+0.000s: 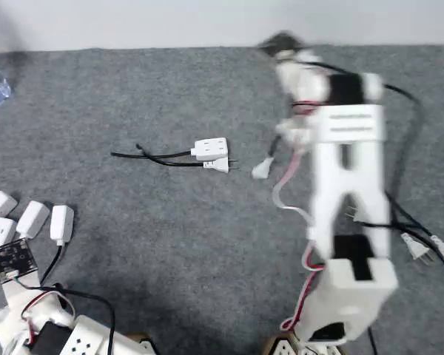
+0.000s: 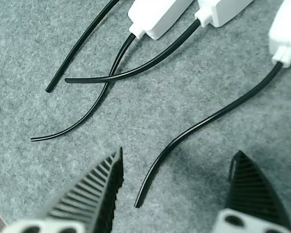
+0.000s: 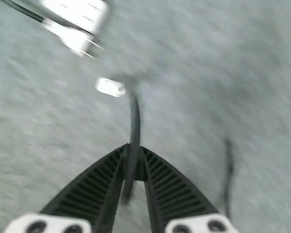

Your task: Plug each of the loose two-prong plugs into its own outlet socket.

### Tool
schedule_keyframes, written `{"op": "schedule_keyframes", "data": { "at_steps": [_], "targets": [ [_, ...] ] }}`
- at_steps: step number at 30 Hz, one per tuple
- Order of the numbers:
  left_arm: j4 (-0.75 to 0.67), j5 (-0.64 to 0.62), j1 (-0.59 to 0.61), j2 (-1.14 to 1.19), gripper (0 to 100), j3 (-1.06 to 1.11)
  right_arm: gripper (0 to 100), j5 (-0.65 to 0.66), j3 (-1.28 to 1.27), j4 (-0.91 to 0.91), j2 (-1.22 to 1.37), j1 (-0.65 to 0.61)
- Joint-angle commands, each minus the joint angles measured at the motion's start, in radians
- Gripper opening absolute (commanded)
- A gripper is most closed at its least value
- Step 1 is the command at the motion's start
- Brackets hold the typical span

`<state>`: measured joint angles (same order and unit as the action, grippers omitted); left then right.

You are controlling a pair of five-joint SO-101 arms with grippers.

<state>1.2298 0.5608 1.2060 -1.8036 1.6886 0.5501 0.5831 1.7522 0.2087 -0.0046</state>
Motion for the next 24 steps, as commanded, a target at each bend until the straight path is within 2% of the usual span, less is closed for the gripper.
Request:
{"op": "schedule_keyframes", "data": {
  "at_steps": [1, 5, 9, 13, 16, 20, 24],
  "targets": [
    [0.003, 0.014, -0.003, -0.012, 33, -0.005, 0.8, 0.129, -0.023, 0.042, -0.097, 0.232],
    [0.003, 0.014, -0.005, -0.012, 33, -0.005, 0.8, 0.241, -0.037, 0.041, -0.097, 0.412],
    [0.003, 0.014, -0.005, -0.012, 33, -0.005, 0.8, 0.265, -0.048, 0.042, -0.091, 0.43],
    [0.003, 0.014, -0.005, -0.012, 33, -0.005, 1.9, 0.272, -0.046, 0.042, -0.084, 0.309],
    [0.003, 0.014, -0.005, -0.012, 33, -0.005, 13.9, 0.288, -0.066, 0.041, -0.056, 0.156],
    [0.005, 0.014, -0.002, -0.012, 33, -0.005, 34.0, 0.46, -0.095, 0.041, 0.025, -0.025],
    [0.005, 0.014, -0.002, -0.011, 33, -0.005, 36.4, 0.546, -0.091, 0.012, 0.133, -0.13]
  ]
}}
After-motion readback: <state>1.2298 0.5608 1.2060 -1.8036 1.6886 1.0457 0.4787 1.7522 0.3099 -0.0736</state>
